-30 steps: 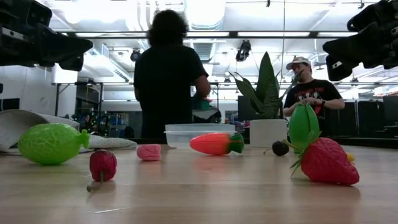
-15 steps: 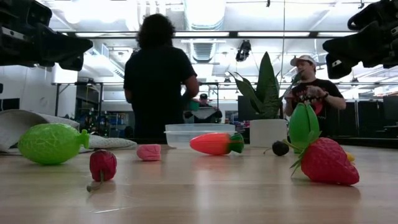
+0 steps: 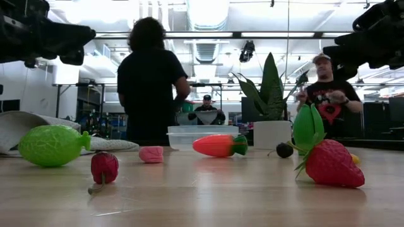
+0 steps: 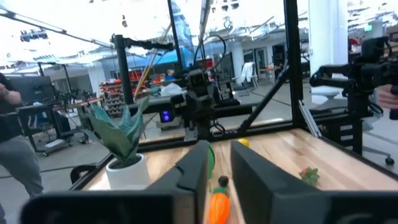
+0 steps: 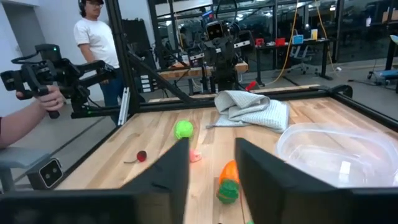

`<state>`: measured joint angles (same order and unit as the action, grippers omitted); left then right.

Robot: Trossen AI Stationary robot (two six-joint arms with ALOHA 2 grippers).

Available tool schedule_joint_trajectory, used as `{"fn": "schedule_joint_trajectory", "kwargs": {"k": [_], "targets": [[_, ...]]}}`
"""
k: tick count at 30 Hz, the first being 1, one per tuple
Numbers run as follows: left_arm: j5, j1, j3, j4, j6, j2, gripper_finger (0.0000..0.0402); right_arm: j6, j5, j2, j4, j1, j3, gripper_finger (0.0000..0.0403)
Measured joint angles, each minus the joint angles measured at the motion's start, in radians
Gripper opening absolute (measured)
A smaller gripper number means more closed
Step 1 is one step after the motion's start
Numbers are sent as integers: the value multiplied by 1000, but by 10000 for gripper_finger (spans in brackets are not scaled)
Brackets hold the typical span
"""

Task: Pick and placing Produce into tupperware
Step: Put the green corn into the transparent container

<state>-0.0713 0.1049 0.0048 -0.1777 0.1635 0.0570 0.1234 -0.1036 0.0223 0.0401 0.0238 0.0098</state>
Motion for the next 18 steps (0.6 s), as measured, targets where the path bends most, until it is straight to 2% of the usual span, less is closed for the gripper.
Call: {"fn": "schedule_joint_trajectory", "kwargs": {"k": [5,9,13,18], "targets": [[-47,0,0,-22,-1,0,133,0,2,0,20,0,0,221],[-49,0,0,-91,-12,0,187,-4,2,0,153,0,0,273],[-41,0,0,-212,-72,0,221,-37,-8,0,328,0,0,300],[-10,0,0,-337,-75,0,230,-60,-20,0,473,0,0,305]]}}
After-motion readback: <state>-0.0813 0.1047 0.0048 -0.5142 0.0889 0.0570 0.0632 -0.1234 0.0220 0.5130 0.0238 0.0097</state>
